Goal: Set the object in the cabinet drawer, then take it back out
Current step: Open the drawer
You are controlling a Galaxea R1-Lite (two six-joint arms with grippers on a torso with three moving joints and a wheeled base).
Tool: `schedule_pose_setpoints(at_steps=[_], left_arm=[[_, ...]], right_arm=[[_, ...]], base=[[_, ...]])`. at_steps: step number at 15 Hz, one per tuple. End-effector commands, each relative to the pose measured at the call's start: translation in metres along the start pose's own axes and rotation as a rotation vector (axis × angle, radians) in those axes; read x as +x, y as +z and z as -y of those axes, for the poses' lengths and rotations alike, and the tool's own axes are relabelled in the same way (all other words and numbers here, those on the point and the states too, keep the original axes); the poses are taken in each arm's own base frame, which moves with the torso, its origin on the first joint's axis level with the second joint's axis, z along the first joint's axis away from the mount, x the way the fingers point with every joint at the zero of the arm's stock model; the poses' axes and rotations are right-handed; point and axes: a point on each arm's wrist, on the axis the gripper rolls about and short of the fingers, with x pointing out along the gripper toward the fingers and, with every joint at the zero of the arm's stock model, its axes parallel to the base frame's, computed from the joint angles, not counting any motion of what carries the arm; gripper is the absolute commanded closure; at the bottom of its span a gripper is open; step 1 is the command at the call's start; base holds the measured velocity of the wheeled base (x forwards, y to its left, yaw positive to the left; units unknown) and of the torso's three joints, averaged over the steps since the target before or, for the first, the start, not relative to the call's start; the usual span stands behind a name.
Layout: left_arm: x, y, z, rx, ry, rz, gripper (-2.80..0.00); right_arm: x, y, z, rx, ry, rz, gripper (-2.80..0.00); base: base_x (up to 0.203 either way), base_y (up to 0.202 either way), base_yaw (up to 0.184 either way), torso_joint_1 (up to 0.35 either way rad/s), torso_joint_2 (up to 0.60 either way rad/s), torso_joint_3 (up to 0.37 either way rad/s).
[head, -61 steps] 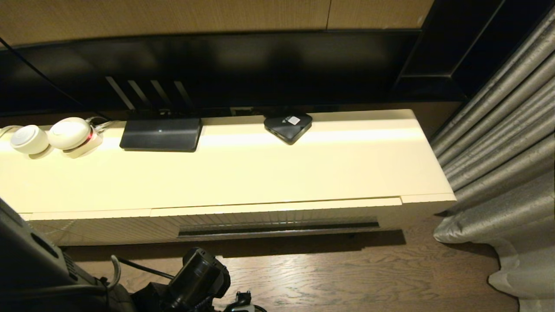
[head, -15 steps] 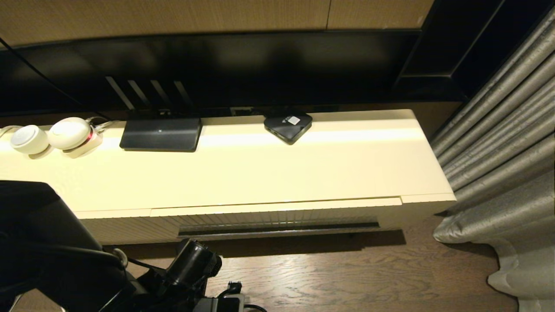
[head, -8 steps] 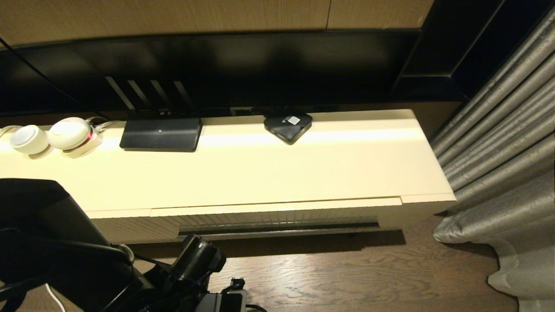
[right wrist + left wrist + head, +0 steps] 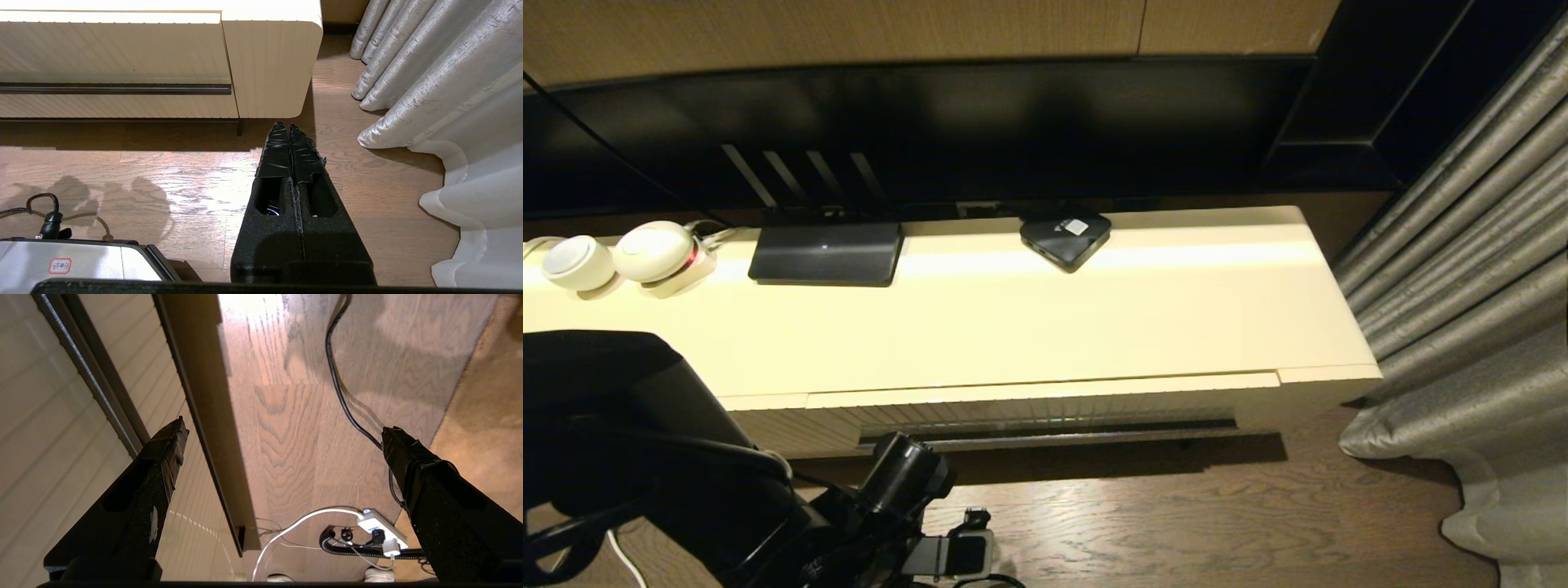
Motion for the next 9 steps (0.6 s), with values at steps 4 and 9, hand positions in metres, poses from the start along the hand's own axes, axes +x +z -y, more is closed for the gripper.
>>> schedule_pose_setpoints(at_steps=[4, 9], left_arm=[[0.010, 0.002, -0.003, -0.007, -0.011, 0.002, -2.80], [0.020, 0.005, -0.012, -0.025, -0.010, 0.004, -2.80]], right_arm=[[0.000, 0.000, 0.000, 0.000, 0.000, -0.003, 0.00], [0.000, 0.000, 0.000, 0.000, 0.001, -0.001, 0.00]], base=[[0.000, 0.000, 0.000, 0.000, 0.00, 0.000], [0.000, 0.000, 0.000, 0.000, 0.00, 0.000]])
